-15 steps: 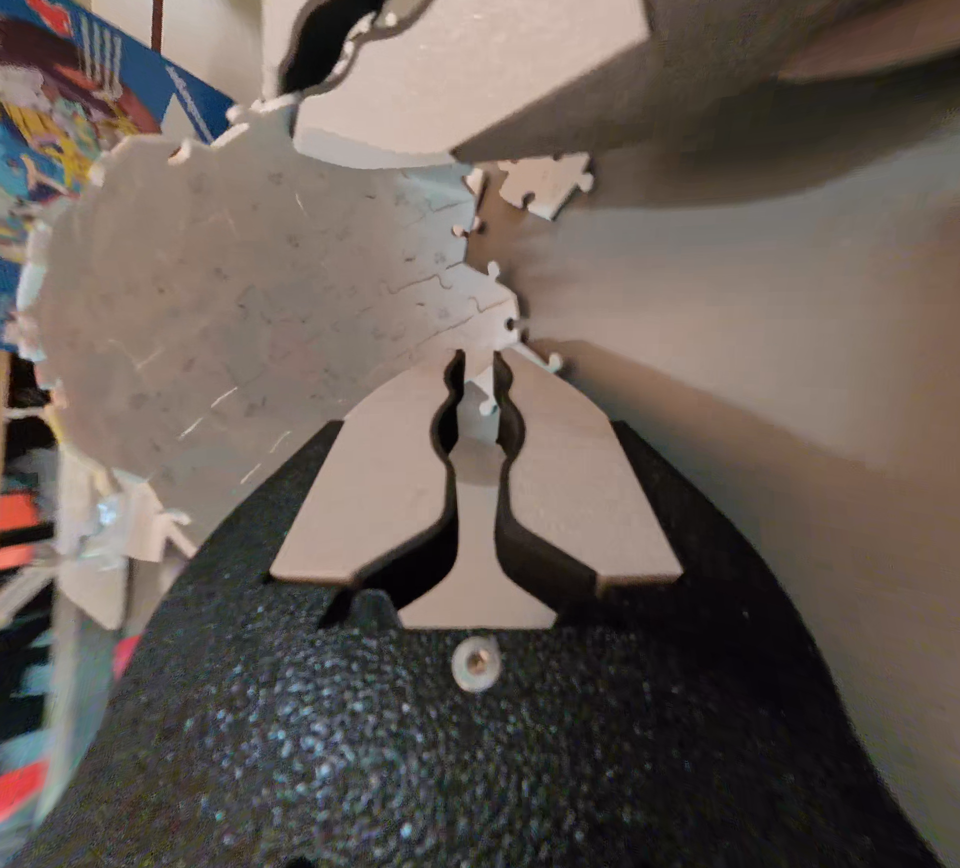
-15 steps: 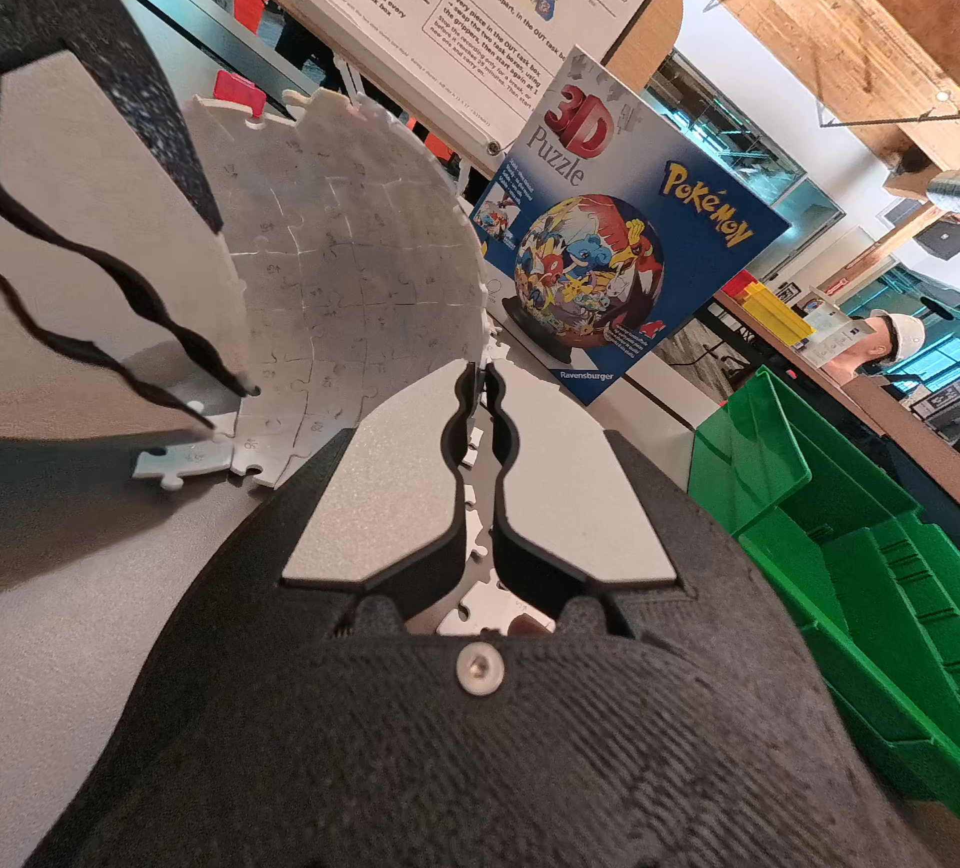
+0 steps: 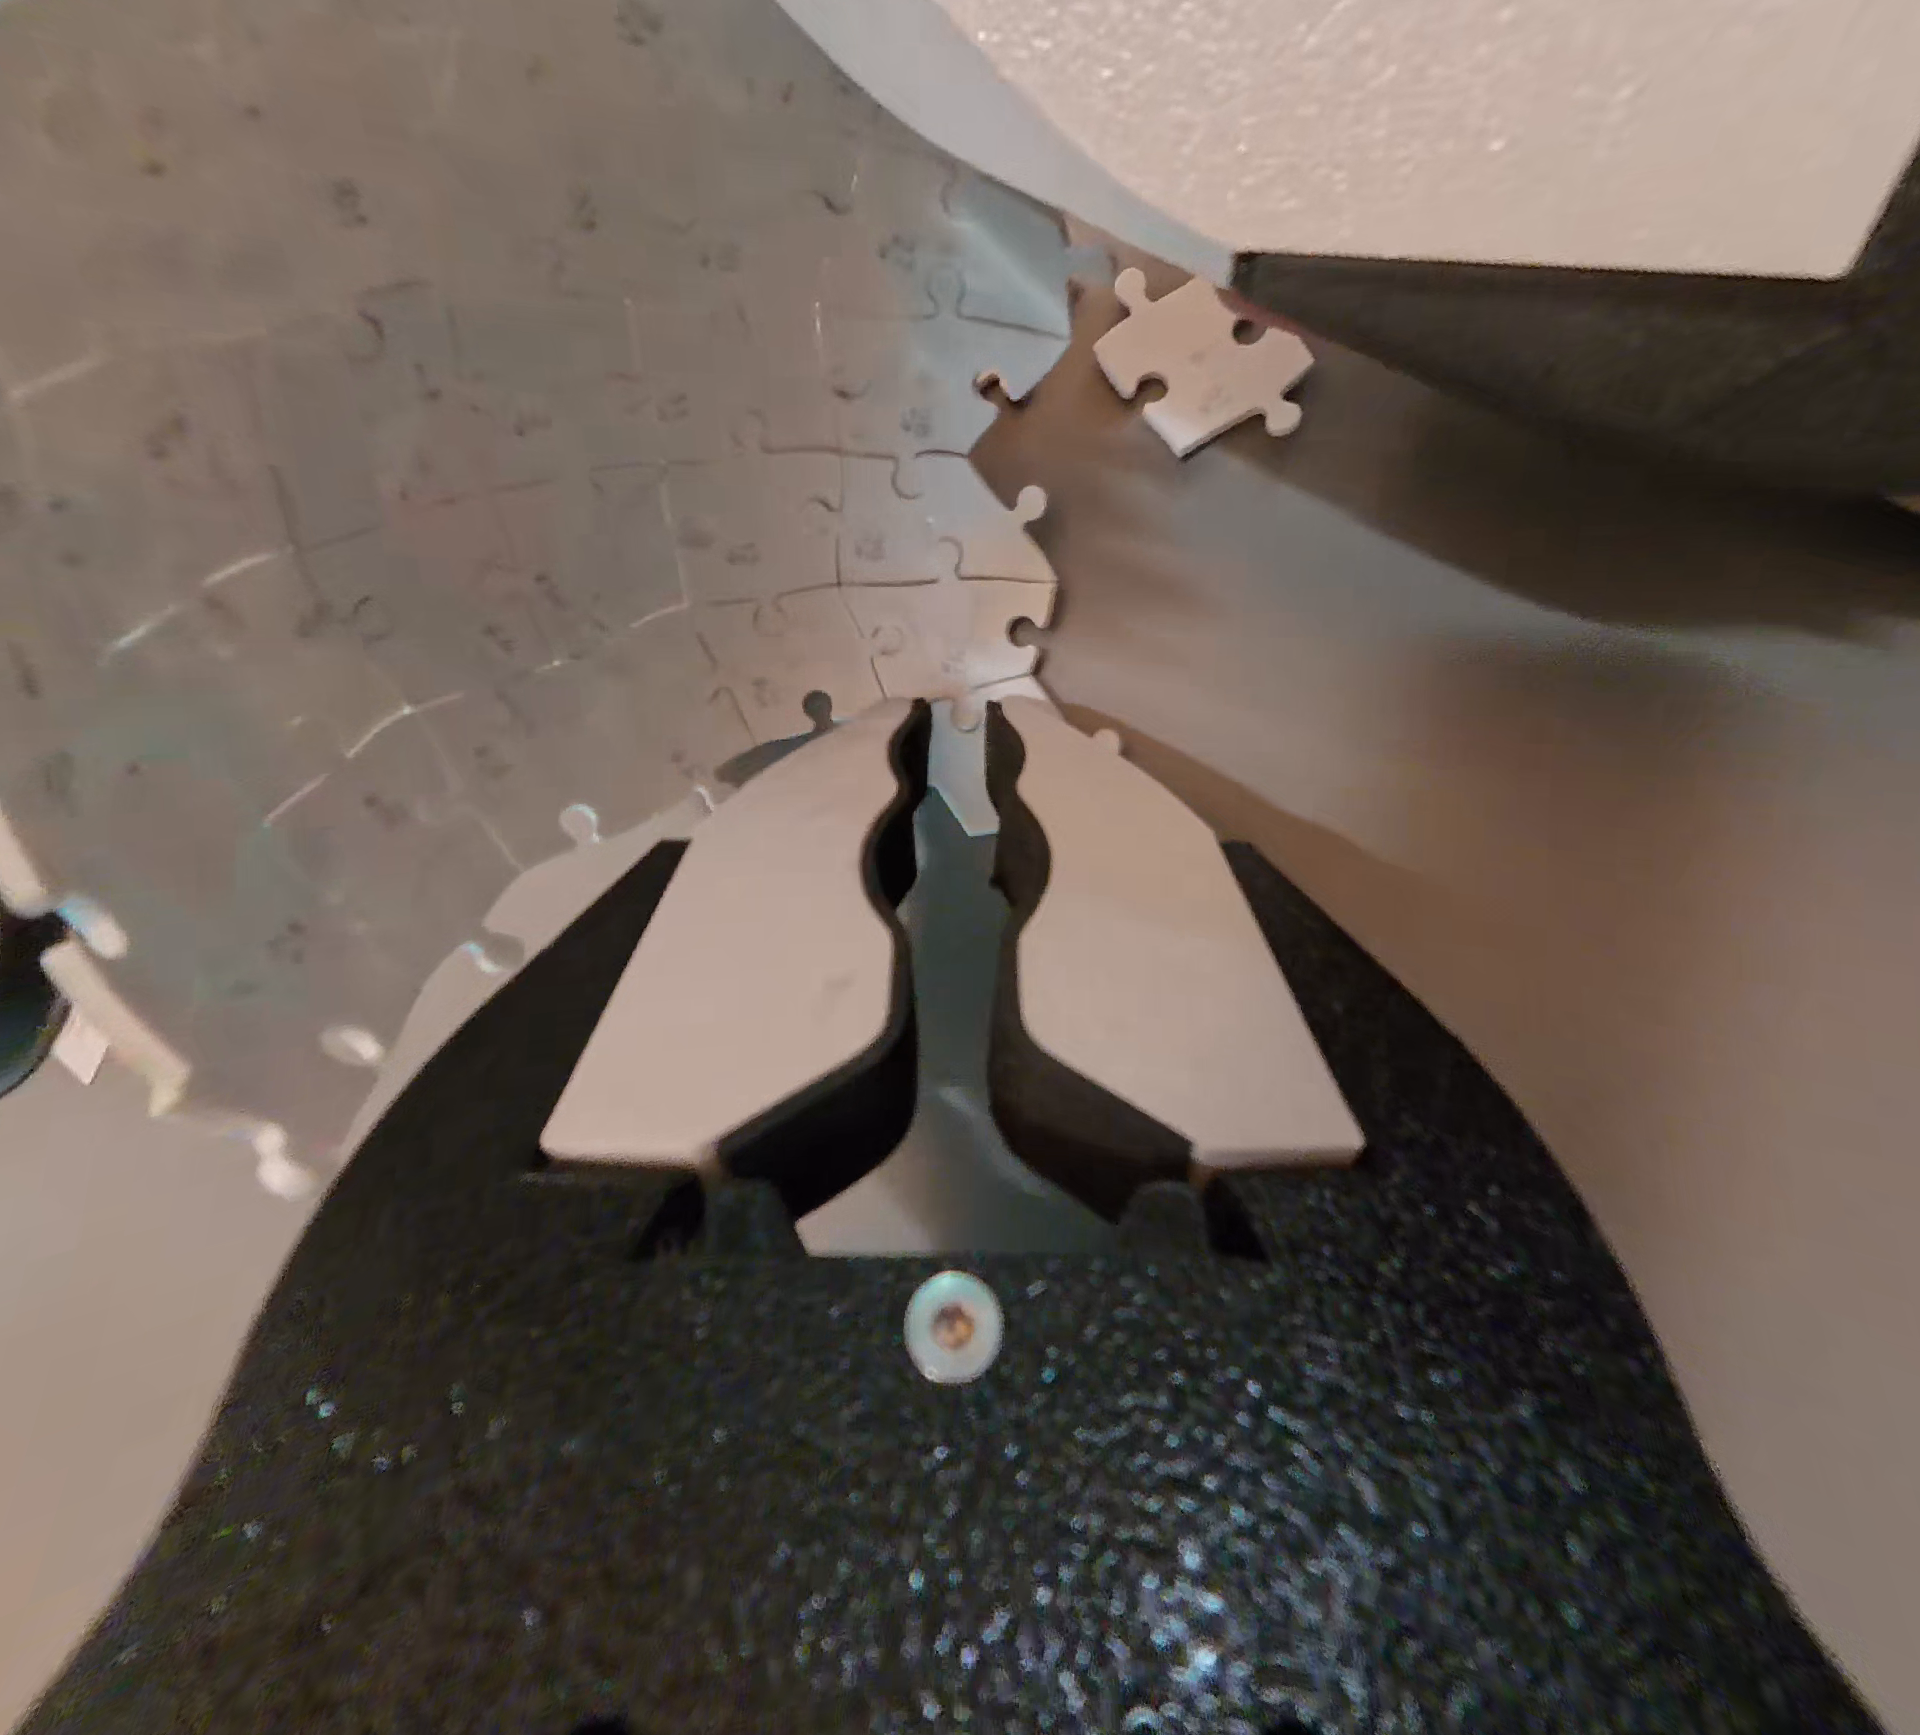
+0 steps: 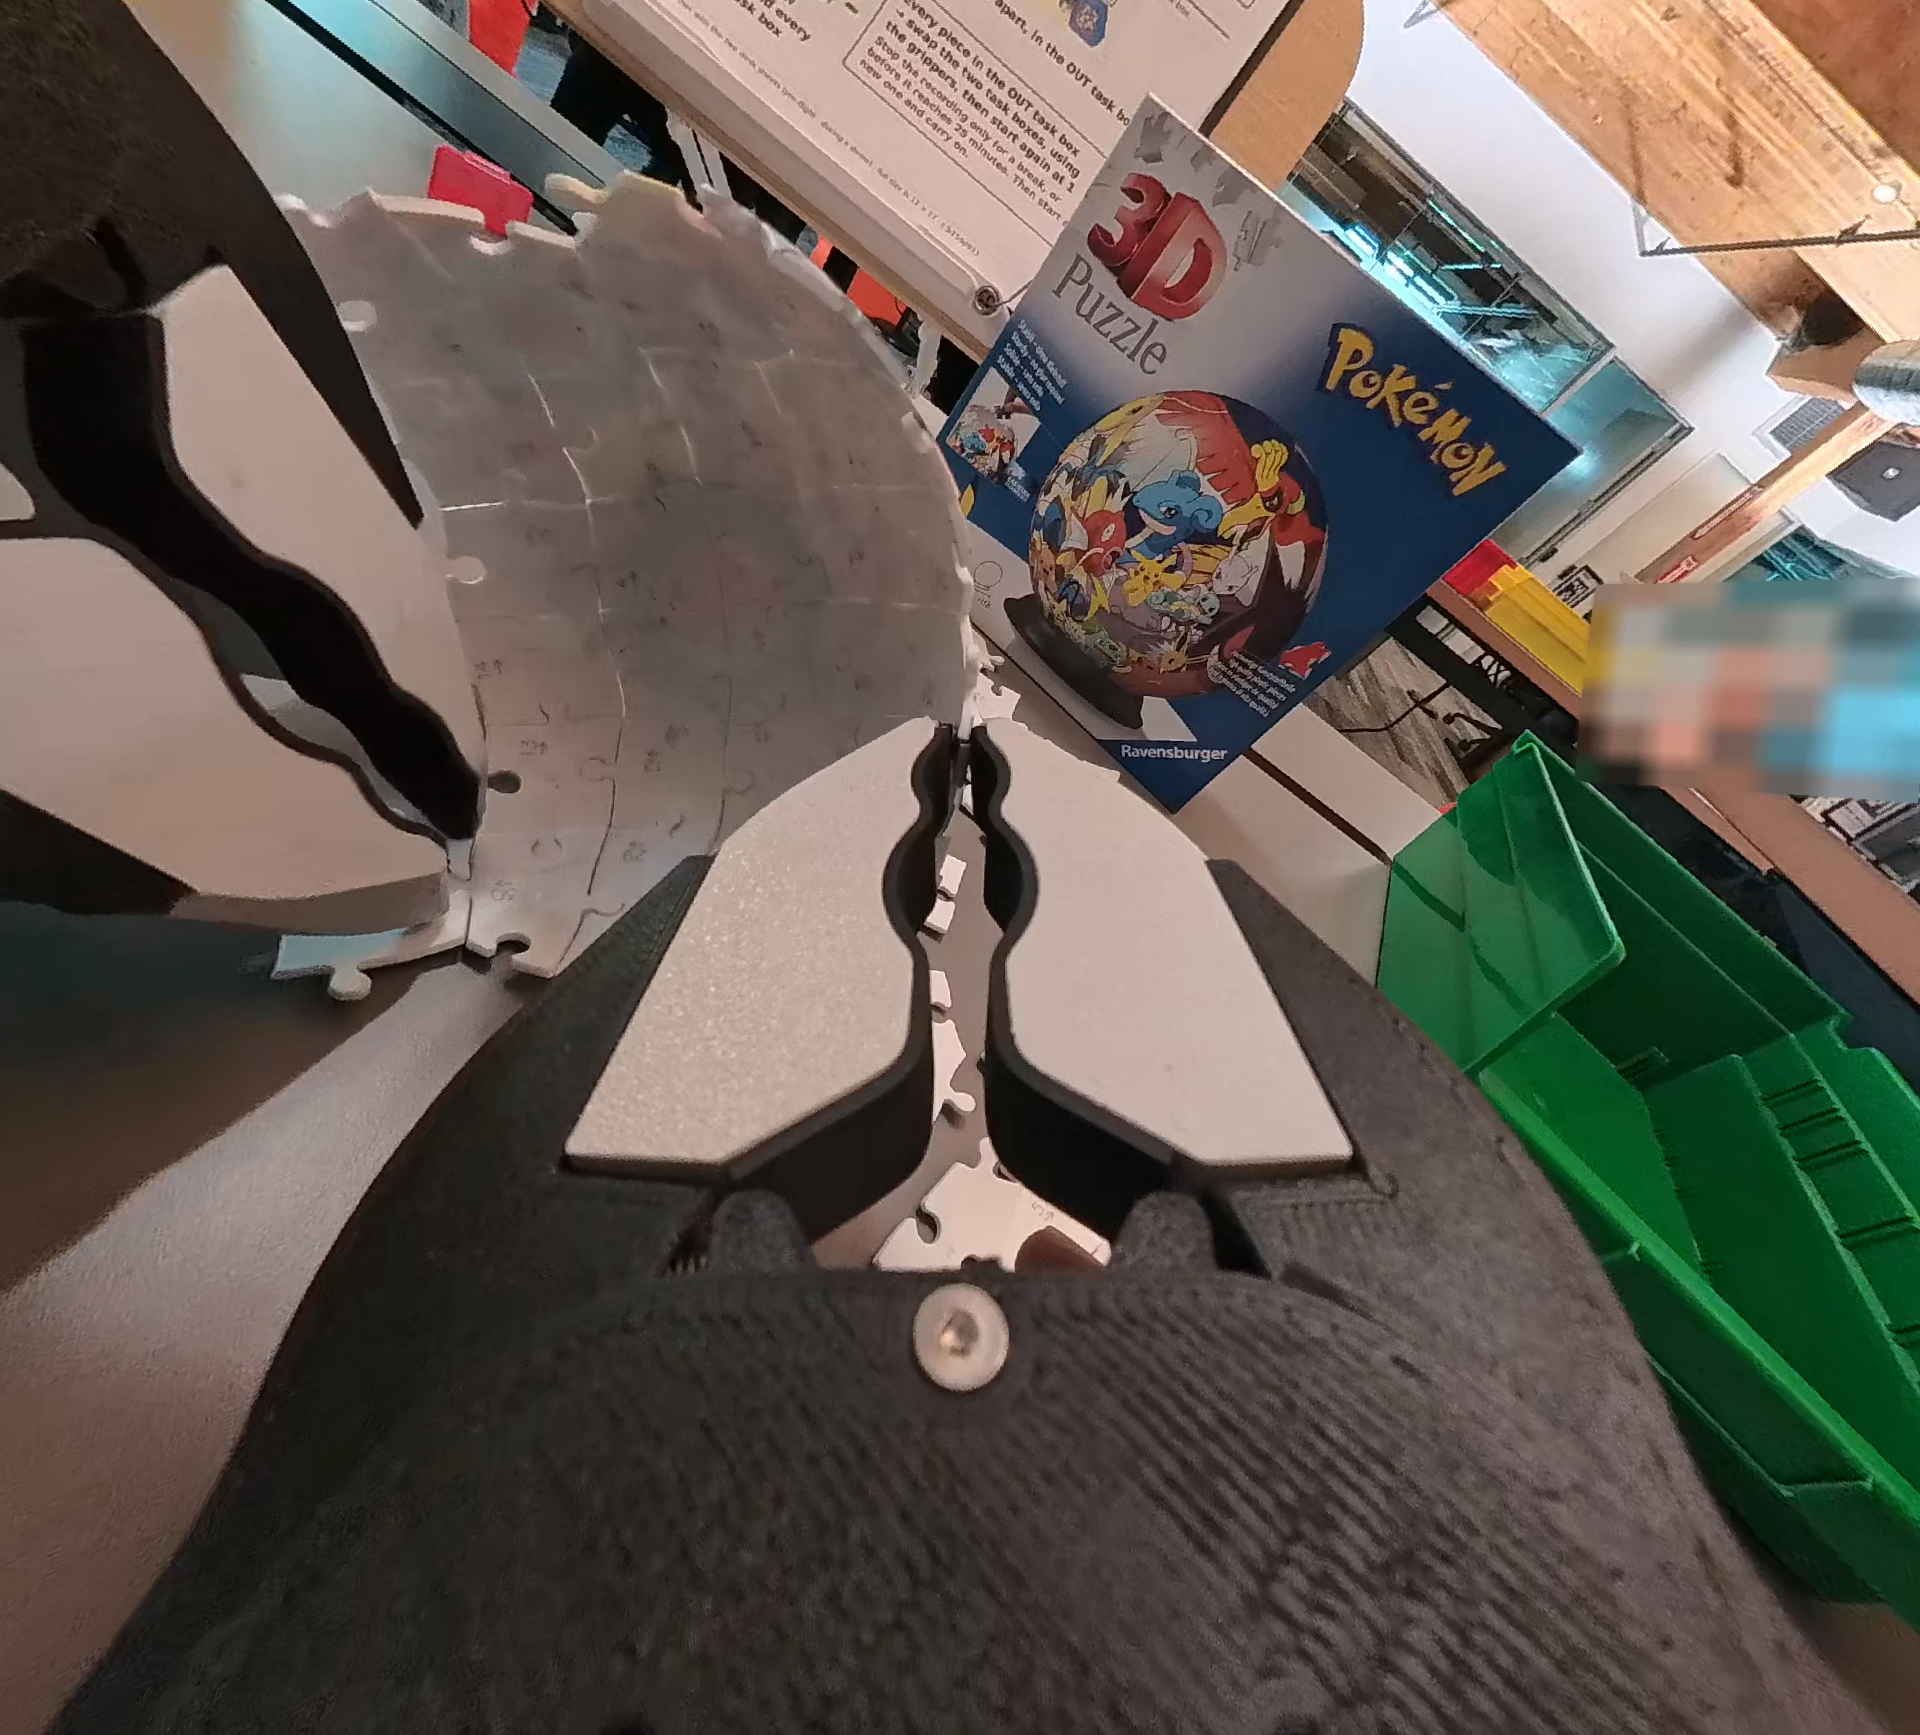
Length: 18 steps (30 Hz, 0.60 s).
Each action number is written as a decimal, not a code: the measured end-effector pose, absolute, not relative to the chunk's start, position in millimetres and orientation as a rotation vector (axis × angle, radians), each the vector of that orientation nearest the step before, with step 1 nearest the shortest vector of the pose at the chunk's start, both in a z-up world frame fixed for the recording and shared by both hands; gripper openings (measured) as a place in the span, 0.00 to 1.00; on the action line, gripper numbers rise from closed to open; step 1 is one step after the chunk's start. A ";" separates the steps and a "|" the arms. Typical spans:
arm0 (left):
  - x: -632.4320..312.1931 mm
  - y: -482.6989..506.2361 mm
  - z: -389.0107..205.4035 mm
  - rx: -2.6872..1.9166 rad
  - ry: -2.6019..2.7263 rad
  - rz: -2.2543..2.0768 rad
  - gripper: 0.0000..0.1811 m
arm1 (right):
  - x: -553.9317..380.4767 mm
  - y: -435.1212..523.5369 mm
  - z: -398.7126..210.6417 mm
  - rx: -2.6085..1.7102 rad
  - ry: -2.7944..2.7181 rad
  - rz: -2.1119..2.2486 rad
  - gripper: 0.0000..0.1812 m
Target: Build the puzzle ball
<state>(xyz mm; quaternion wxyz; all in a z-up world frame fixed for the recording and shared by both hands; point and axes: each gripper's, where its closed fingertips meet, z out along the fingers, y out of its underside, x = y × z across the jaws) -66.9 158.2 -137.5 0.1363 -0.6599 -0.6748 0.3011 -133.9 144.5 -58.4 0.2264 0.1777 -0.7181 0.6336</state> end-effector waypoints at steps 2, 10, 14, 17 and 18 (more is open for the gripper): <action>-67.5 157.6 -137.7 -1.896 -1.972 0.861 0.05 | -133.7 144.5 -58.2 0.490 -1.979 1.748 0.02; -70.6 158.3 -140.0 -1.894 -2.015 0.842 0.00 | -132.9 144.7 -57.0 0.487 -1.976 1.758 0.02; -70.7 157.9 -140.1 -1.936 -2.062 0.797 0.00 | -132.8 144.8 -57.1 0.488 -1.977 1.759 0.02; -70.9 158.2 -140.3 -1.858 -2.093 0.732 0.00 | -132.6 145.0 -56.9 0.490 -1.976 1.761 0.02; -70.9 158.2 -140.3 -1.832 -2.095 0.715 0.00 | -132.5 145.1 -56.8 0.490 -1.976 1.763 0.02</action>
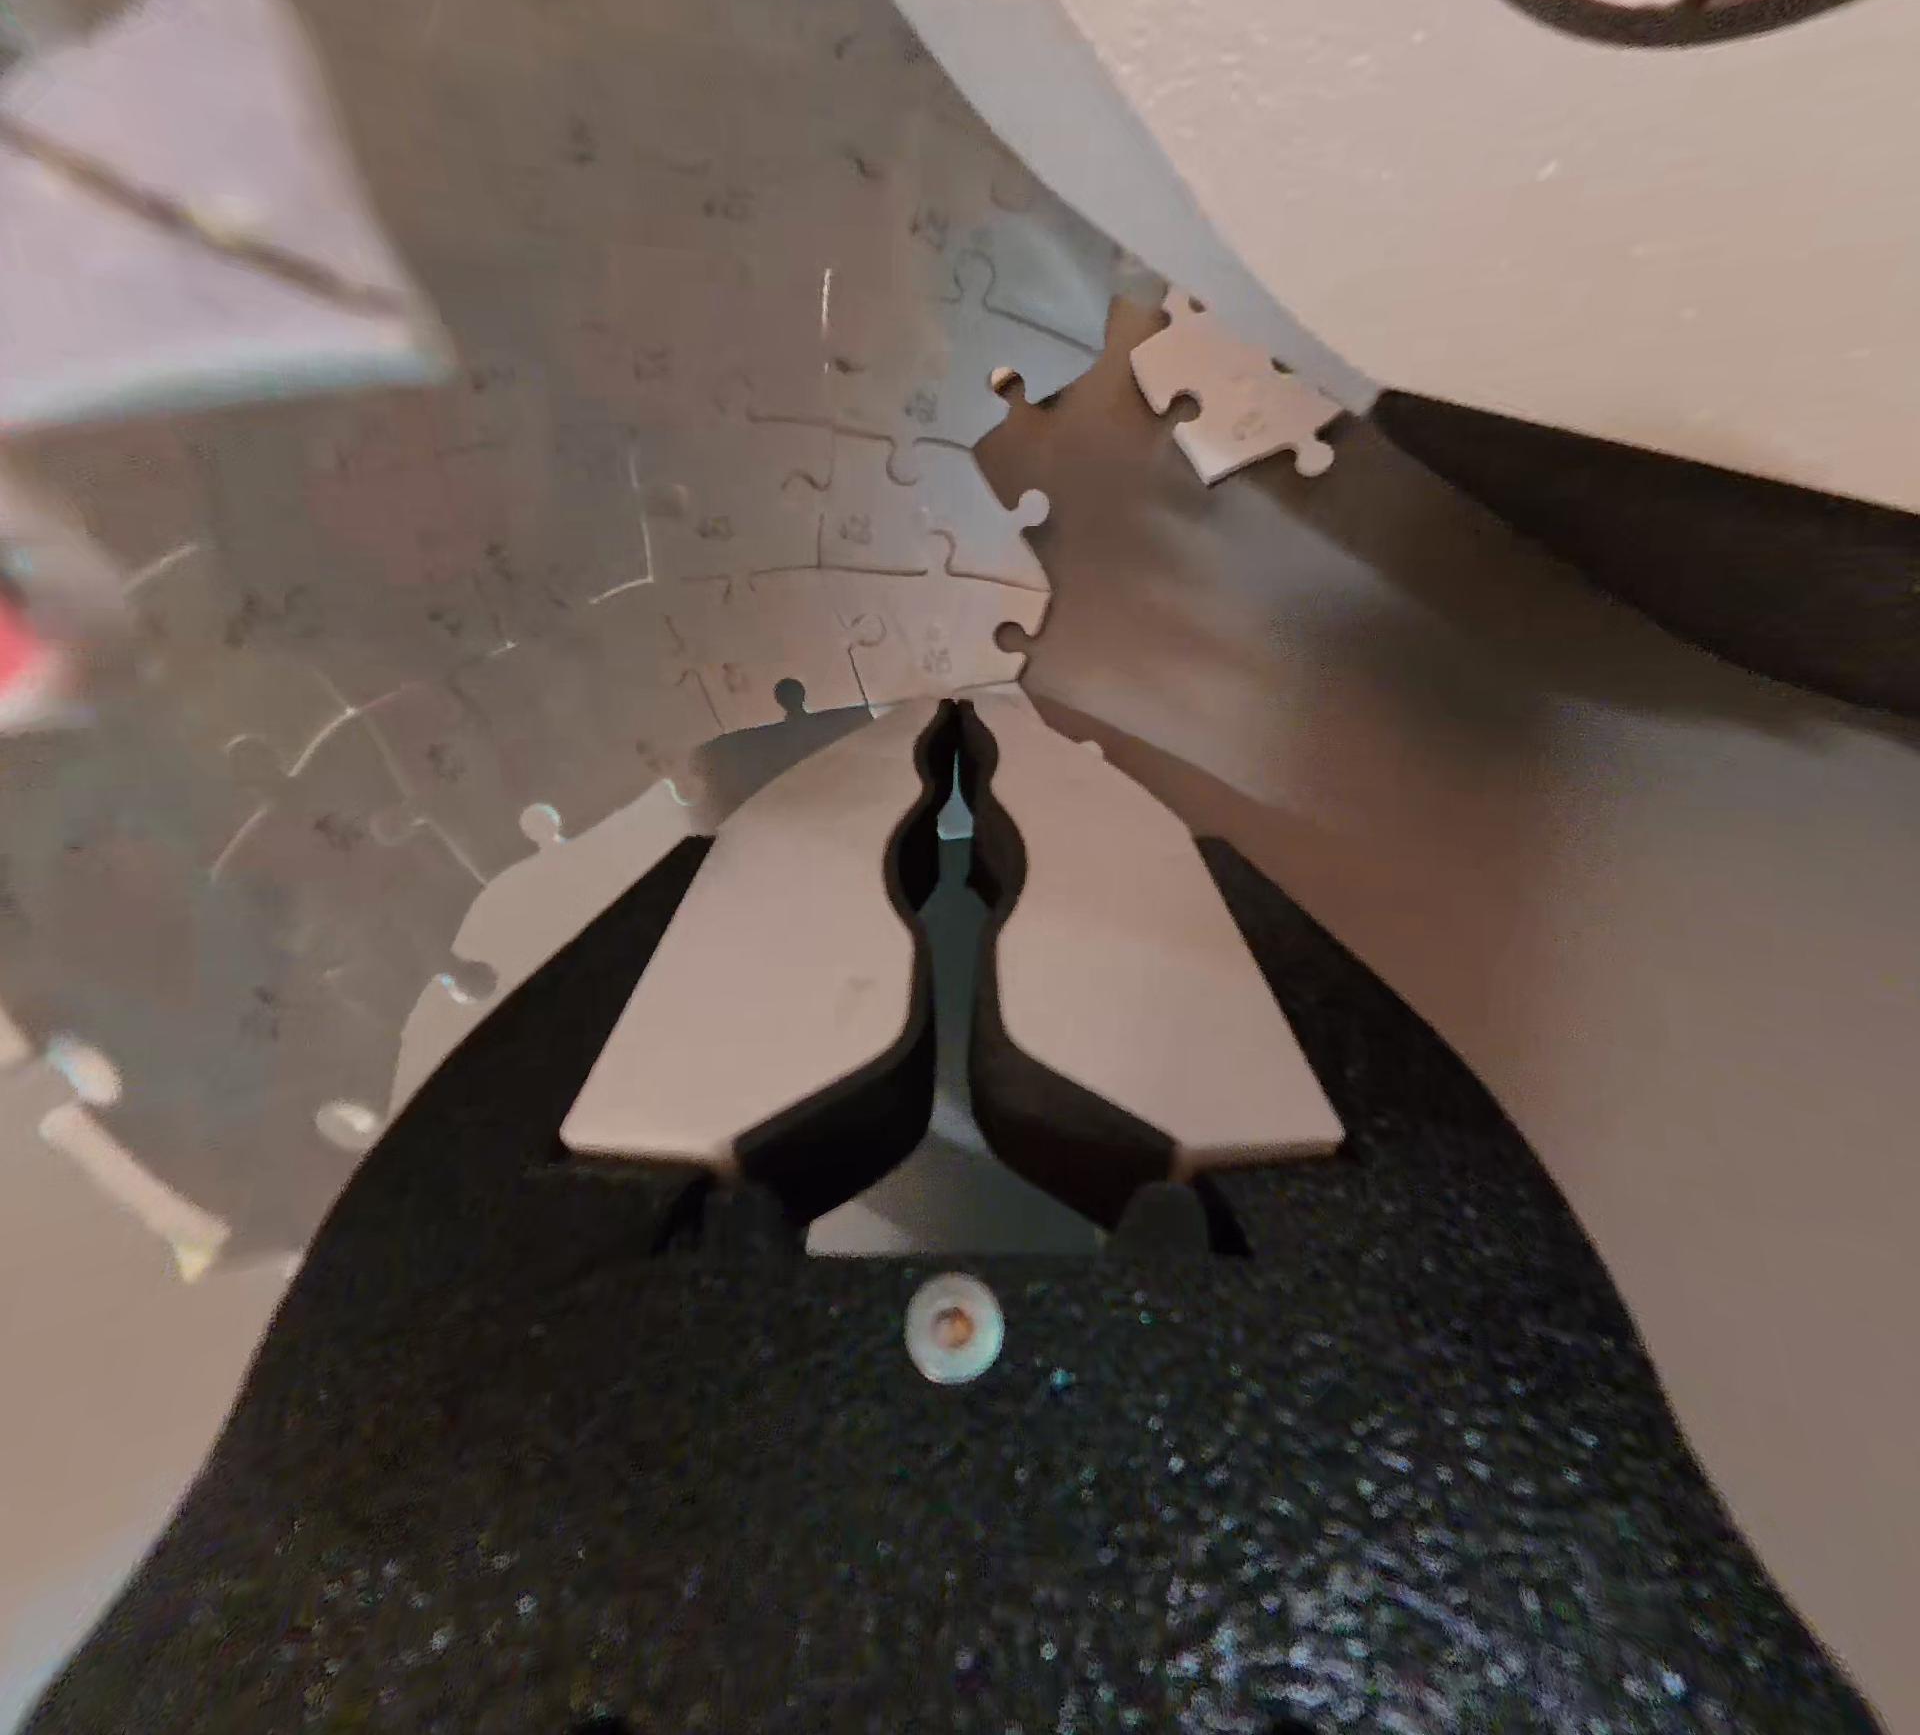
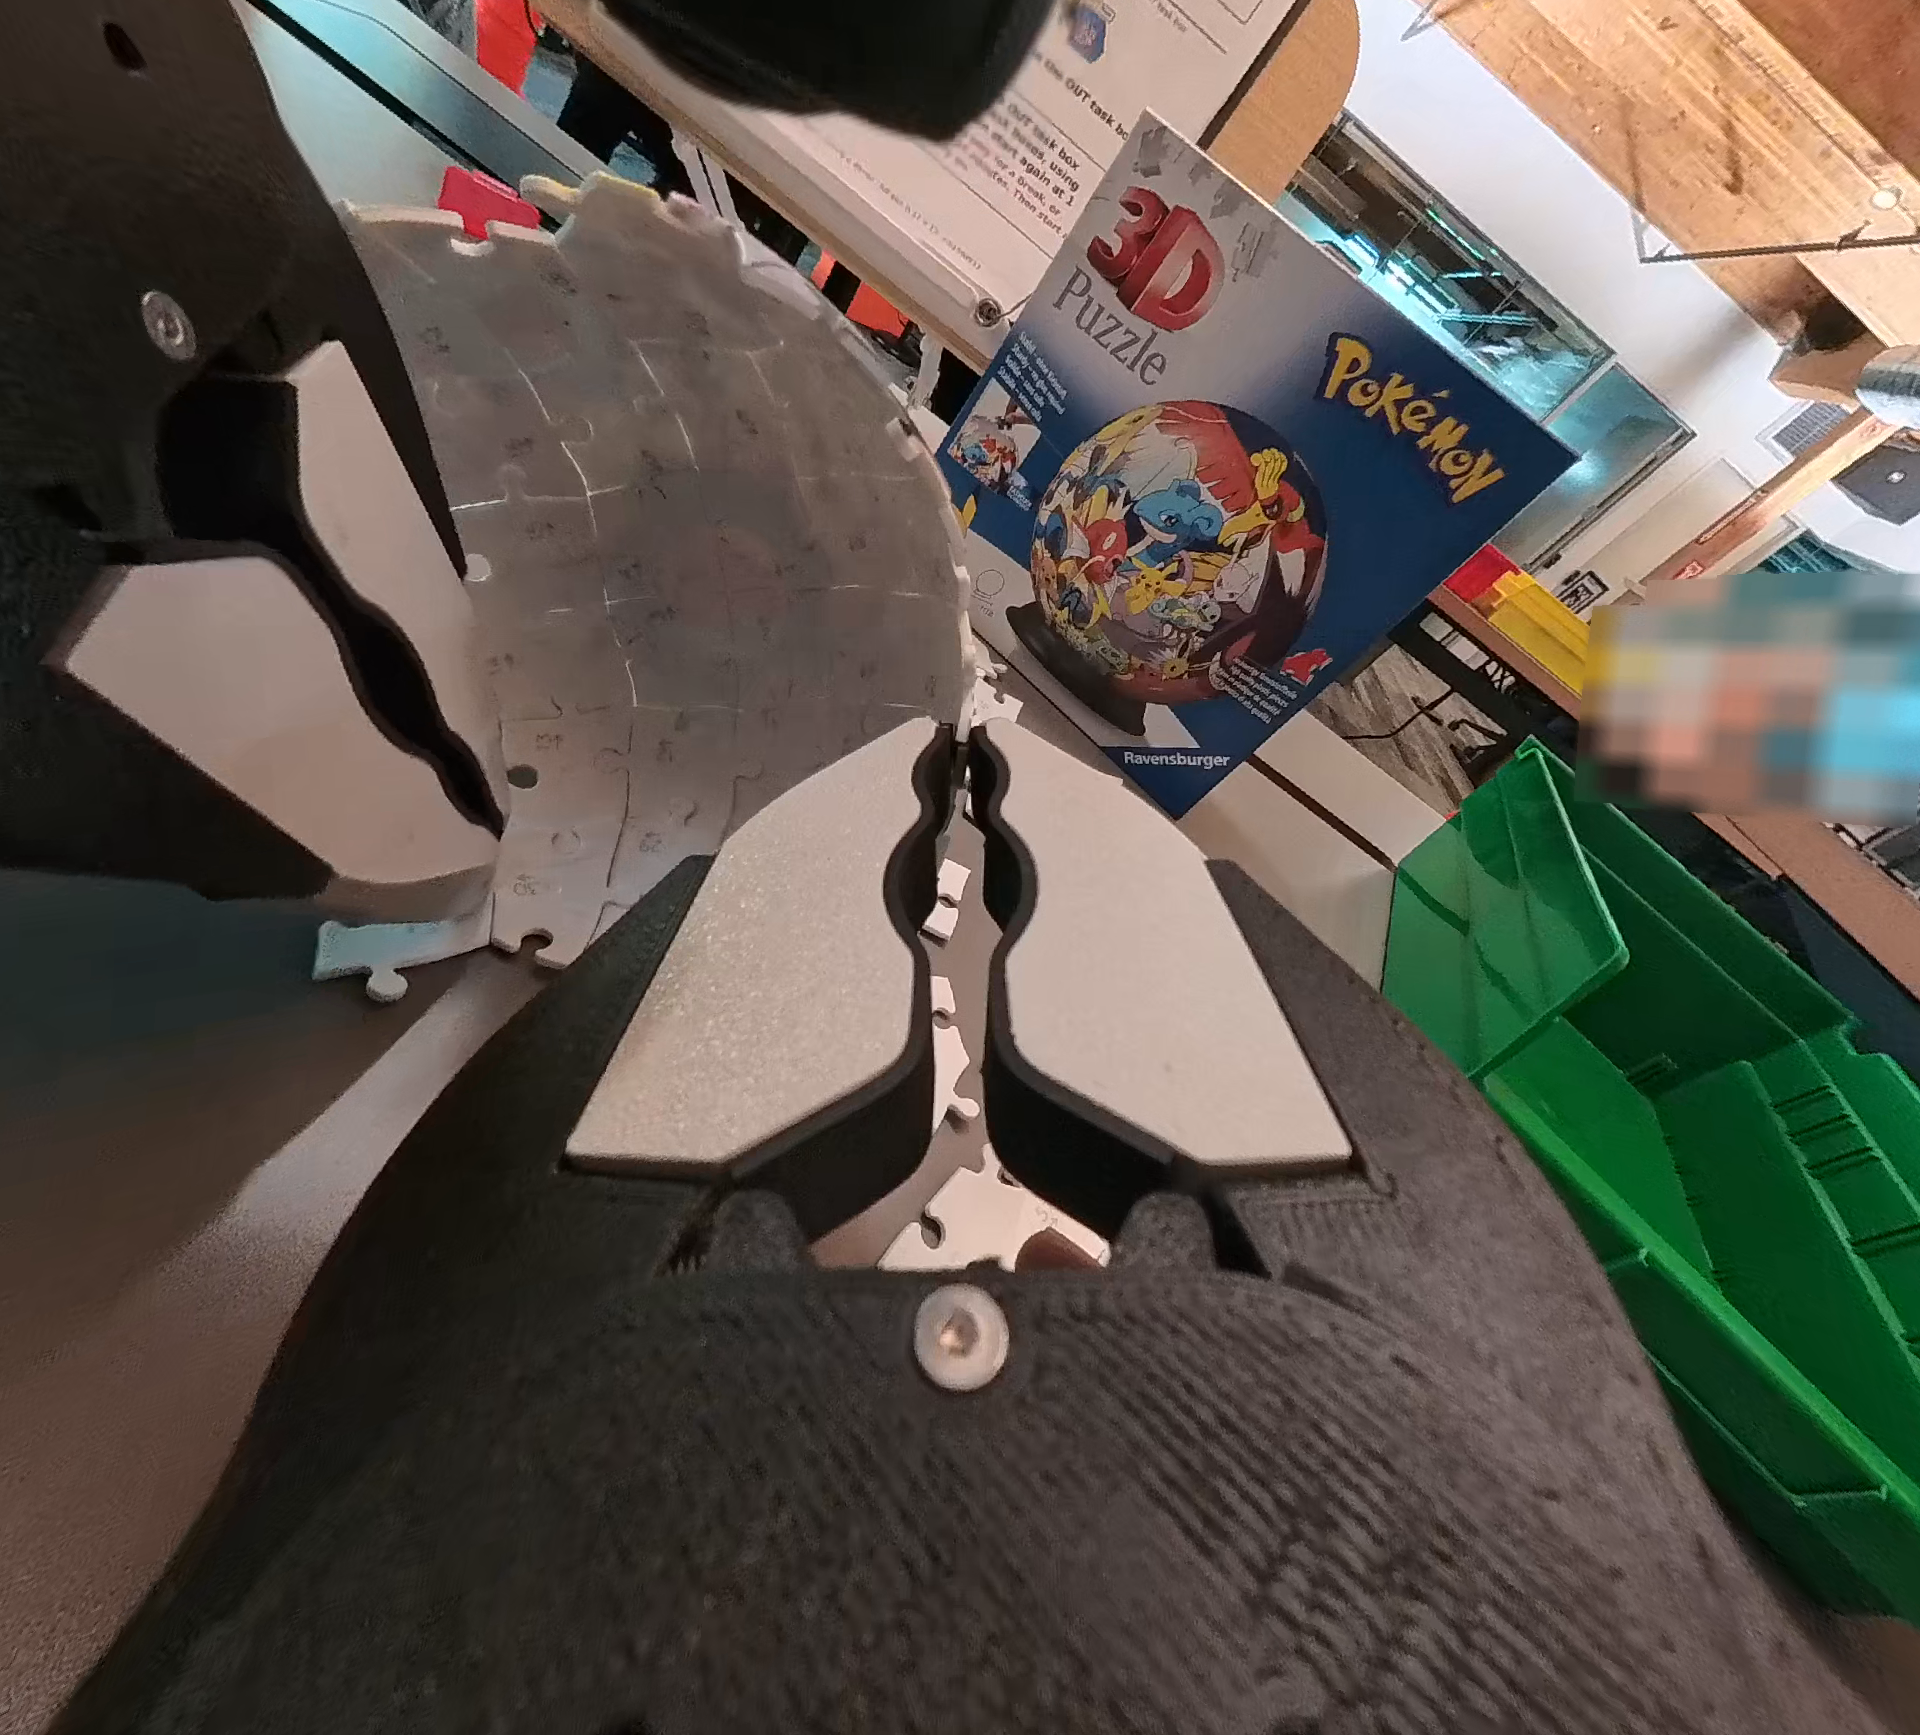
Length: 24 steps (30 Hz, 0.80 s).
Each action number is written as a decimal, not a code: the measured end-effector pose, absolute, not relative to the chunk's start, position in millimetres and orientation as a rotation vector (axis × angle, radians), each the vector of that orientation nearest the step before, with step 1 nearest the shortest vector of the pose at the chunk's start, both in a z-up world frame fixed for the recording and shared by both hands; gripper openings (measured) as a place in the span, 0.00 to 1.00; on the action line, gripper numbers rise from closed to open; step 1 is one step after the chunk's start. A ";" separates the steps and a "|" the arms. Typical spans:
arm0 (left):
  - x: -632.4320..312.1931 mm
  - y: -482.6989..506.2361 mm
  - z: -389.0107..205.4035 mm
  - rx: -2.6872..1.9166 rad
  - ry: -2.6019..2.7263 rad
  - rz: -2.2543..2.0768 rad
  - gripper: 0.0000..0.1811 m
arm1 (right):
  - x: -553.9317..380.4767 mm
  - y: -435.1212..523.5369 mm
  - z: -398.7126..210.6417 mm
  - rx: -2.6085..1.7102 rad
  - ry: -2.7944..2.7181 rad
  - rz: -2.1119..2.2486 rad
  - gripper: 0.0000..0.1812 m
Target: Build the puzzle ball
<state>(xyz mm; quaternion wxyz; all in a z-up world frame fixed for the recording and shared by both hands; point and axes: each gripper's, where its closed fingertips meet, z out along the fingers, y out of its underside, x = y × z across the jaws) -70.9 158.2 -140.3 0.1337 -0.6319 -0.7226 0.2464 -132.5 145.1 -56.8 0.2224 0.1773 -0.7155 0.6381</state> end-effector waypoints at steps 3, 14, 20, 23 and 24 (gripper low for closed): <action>-71.1 158.0 -140.2 -1.797 -2.087 0.727 0.00 | -132.2 145.3 -56.4 0.489 -1.975 1.766 0.02; -61.9 149.9 -138.0 -1.674 -2.198 0.844 0.09 | -132.0 145.1 -56.5 0.491 -1.973 1.762 0.02; -65.4 154.6 -138.0 -1.649 -2.204 0.852 0.07 | -129.9 144.8 -55.1 0.497 -1.962 1.777 0.02; -68.3 152.8 -138.2 -1.637 -2.196 0.852 0.06 | -125.1 145.1 -51.6 0.515 -1.944 1.820 0.01; -69.0 152.4 -138.3 -1.639 -2.189 0.856 0.06 | -124.7 145.2 -51.2 0.517 -1.942 1.824 0.01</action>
